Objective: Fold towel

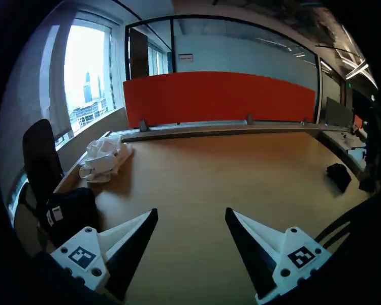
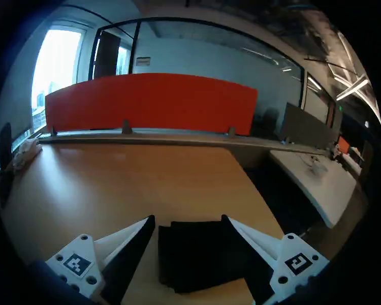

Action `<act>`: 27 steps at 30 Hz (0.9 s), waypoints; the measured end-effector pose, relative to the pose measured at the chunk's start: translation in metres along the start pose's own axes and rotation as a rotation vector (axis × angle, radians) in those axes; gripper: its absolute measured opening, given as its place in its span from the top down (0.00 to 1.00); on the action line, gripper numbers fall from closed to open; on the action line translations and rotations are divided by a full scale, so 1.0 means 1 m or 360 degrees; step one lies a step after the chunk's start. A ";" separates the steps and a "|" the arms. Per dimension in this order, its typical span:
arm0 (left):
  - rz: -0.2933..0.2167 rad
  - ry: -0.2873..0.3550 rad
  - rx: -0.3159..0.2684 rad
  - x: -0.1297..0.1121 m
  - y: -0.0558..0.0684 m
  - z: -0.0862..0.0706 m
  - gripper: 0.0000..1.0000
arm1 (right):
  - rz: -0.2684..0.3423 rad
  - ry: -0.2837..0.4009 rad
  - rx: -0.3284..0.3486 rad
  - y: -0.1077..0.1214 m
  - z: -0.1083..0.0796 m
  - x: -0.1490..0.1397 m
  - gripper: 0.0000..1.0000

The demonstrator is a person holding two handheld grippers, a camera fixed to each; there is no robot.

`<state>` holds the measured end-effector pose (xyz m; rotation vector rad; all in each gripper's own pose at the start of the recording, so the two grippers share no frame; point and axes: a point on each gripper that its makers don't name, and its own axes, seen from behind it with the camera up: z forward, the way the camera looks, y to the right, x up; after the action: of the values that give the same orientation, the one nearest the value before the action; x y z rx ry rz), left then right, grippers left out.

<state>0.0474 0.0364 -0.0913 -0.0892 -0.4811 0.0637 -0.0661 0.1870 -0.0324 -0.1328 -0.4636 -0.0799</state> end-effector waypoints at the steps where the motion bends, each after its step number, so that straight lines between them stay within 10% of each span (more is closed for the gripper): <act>1: -0.0003 0.0006 0.0000 0.001 0.000 0.000 0.01 | 0.0001 0.0018 -0.0013 0.001 0.000 0.003 0.00; 27: -0.0148 0.0259 0.0058 0.059 -0.020 0.010 0.02 | -0.0028 0.0325 -0.0006 -0.032 -0.014 0.069 0.00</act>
<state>0.0955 0.0216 -0.0535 -0.0359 -0.3206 -0.0260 -0.0019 0.1504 -0.0105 -0.1230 -0.2611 -0.1103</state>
